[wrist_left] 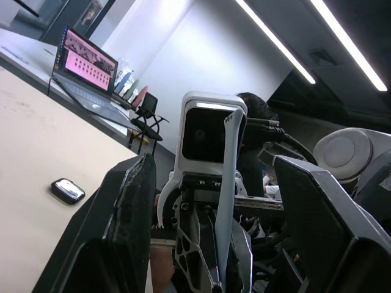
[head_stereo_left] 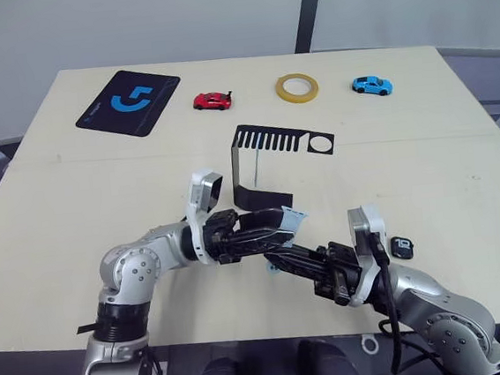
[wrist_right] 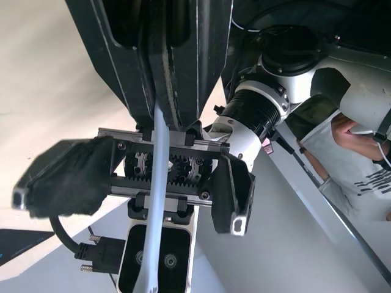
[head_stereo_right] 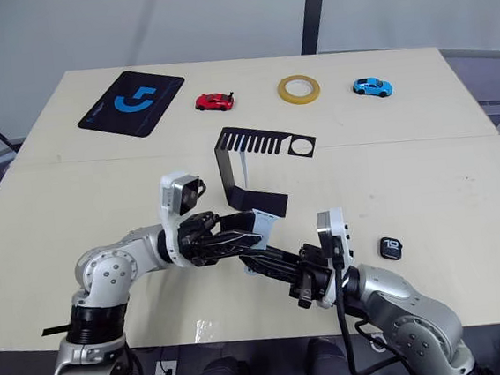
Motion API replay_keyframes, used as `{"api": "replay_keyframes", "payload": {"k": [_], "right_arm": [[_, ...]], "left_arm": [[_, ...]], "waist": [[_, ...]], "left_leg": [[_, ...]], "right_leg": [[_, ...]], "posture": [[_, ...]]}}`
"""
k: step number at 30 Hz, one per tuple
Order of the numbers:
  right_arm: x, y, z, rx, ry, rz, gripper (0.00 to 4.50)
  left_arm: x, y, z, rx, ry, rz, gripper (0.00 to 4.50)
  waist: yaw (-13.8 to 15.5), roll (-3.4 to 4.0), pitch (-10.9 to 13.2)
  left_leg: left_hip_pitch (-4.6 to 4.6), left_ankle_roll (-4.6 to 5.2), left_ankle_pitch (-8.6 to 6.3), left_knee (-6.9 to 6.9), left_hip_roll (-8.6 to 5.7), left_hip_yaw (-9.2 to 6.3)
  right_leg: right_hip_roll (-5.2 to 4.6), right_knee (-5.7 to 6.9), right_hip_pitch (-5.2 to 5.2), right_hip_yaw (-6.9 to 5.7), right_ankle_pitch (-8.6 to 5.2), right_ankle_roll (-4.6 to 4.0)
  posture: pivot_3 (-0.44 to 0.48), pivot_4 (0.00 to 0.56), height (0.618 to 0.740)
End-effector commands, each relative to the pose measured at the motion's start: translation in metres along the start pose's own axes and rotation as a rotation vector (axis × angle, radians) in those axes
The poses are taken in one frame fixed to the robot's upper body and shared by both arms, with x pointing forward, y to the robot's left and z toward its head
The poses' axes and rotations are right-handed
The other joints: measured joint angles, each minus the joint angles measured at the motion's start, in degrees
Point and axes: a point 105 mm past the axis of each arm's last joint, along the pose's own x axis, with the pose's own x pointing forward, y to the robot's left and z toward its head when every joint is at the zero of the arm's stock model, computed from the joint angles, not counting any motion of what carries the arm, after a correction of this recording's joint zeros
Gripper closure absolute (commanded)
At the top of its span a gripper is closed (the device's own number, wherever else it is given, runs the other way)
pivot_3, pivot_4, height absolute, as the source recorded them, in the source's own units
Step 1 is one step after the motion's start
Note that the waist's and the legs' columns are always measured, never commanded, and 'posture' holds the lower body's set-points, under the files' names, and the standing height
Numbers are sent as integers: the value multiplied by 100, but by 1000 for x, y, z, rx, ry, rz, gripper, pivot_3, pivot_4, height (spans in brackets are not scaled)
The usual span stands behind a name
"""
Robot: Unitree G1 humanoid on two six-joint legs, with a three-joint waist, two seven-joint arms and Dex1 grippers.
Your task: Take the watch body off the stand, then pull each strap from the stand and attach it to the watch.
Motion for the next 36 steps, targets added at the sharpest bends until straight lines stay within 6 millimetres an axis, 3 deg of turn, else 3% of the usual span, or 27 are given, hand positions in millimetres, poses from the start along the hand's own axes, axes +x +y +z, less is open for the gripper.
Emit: {"api": "replay_keyframes", "payload": {"k": [1,23,26,31,36], "right_arm": [[3,9,3,-1,-12,44,4500],[5,6,3,-2,2,42,4500],[5,6,3,-1,3,43,4500],[5,6,4,-4,6,46,4500],[6,7,5,-7,10,47,4500]], "left_arm": [[6,-9,2,20,-4,-46,1233],[11,-6,8,-3,-42,-52,1233],[11,-7,6,0,-31,-52,2008],[12,-7,5,-2,-34,-55,4369],[13,-8,6,6,-47,-61,4472]], "waist": [[1,0,0],[3,0,0],[4,0,0],[2,0,0],[4,0,0]], "left_leg": [[0,0,0,0,0,0],[0,0,0,0,0,0],[0,0,0,0,0,0],[0,0,0,0,0,0],[-1,0,0,0,0,0]], "right_leg": [[0,-1,0,0,0,0],[0,-2,0,0,0,0],[0,-3,0,0,0,0],[0,-3,0,0,0,0],[0,-3,0,0,0,0]], "posture": [[0,150,737],[0,150,737],[0,150,737],[0,150,737],[0,150,737]]}}
